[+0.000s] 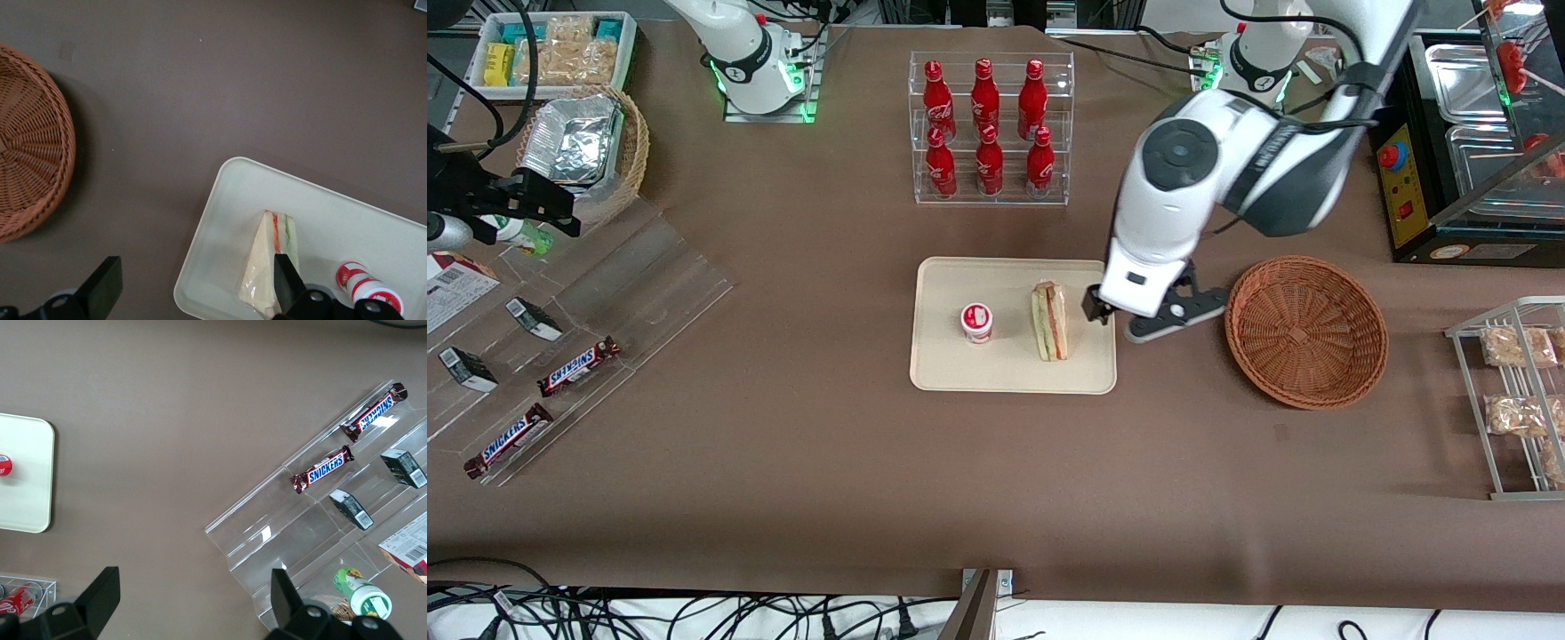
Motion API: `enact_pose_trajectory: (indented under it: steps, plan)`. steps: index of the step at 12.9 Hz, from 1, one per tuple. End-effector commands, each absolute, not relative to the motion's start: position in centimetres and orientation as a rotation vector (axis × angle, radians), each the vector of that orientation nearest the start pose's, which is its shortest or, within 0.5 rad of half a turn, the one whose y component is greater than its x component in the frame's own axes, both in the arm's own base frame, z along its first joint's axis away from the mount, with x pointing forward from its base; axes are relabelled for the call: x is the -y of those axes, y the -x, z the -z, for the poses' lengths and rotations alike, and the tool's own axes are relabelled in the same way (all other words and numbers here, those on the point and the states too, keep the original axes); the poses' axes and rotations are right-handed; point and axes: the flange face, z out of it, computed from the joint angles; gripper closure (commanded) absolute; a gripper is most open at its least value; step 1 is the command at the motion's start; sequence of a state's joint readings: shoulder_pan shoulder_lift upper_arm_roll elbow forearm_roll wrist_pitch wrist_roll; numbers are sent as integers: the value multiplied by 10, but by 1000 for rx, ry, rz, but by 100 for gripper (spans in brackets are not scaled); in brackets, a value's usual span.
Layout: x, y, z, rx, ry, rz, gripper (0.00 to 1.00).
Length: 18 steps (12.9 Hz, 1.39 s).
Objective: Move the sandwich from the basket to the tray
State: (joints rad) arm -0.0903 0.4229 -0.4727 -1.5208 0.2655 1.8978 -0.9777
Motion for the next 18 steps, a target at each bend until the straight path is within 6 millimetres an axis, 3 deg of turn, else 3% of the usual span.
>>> enact_pose_trajectory:
  steps: [1,4,7,9,11,15,18]
  plan:
    - [270,-621,-466,528,3069,19,0]
    - [227,-640,-480,550,3082,27,0]
    - [173,-655,-506,462,3089,-6,0]
    - [145,-660,-510,380,3118,-48,0]
    - [106,-670,-537,359,3141,-32,0]
    - [48,-672,-533,121,3159,-106,0]
    - [11,-676,-515,-112,3168,-147,0]
